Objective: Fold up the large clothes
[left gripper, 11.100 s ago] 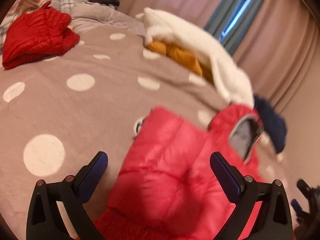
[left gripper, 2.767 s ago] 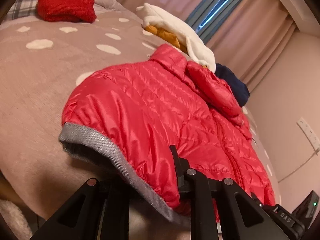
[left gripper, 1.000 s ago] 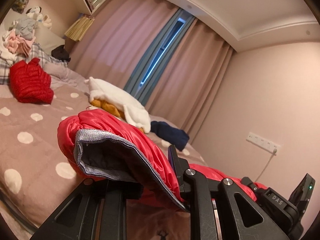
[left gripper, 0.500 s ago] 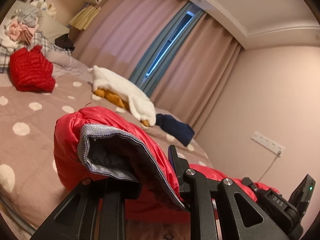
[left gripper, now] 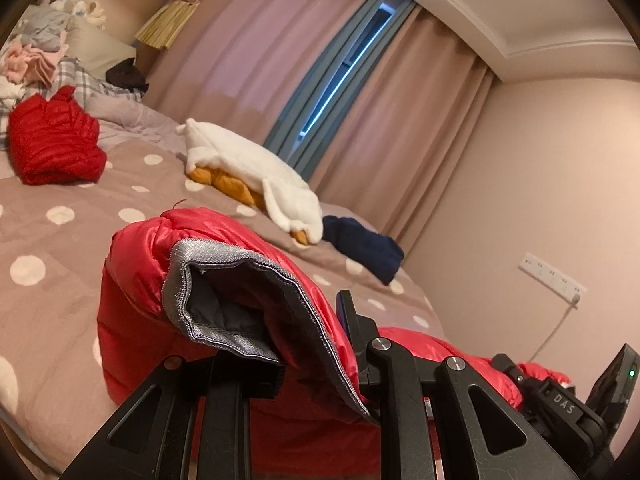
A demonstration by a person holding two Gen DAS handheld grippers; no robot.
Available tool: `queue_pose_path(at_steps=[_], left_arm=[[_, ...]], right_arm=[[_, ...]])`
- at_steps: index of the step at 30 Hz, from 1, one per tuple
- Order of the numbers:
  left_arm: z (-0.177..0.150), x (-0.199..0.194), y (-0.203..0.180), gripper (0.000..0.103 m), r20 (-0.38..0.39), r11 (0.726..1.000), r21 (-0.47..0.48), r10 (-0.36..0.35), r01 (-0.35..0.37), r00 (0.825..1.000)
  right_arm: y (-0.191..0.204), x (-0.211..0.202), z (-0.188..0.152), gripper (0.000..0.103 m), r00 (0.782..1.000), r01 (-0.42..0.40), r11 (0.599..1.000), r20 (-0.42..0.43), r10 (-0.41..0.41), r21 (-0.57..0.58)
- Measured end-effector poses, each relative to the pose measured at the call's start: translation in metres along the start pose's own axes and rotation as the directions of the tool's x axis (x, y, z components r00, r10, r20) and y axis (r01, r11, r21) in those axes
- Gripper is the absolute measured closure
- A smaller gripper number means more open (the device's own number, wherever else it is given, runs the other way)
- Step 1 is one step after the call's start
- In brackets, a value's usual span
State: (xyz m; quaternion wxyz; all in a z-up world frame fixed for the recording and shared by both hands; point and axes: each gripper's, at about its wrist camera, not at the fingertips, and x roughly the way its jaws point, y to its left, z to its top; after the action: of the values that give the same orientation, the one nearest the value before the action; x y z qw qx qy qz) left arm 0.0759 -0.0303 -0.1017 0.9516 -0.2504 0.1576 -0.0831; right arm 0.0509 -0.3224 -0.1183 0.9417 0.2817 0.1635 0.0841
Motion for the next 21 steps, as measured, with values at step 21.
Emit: queue_pose_path(at_steps=[21], left_arm=[[0.012, 0.061, 0.001, 0.085, -0.099, 0.996, 0.028, 0.093, -0.091, 0.991]], right_arm=[[-0.008, 0.074, 0.01, 0.085, 0.997, 0.026, 0.998, -0.078, -0.022, 0.048]])
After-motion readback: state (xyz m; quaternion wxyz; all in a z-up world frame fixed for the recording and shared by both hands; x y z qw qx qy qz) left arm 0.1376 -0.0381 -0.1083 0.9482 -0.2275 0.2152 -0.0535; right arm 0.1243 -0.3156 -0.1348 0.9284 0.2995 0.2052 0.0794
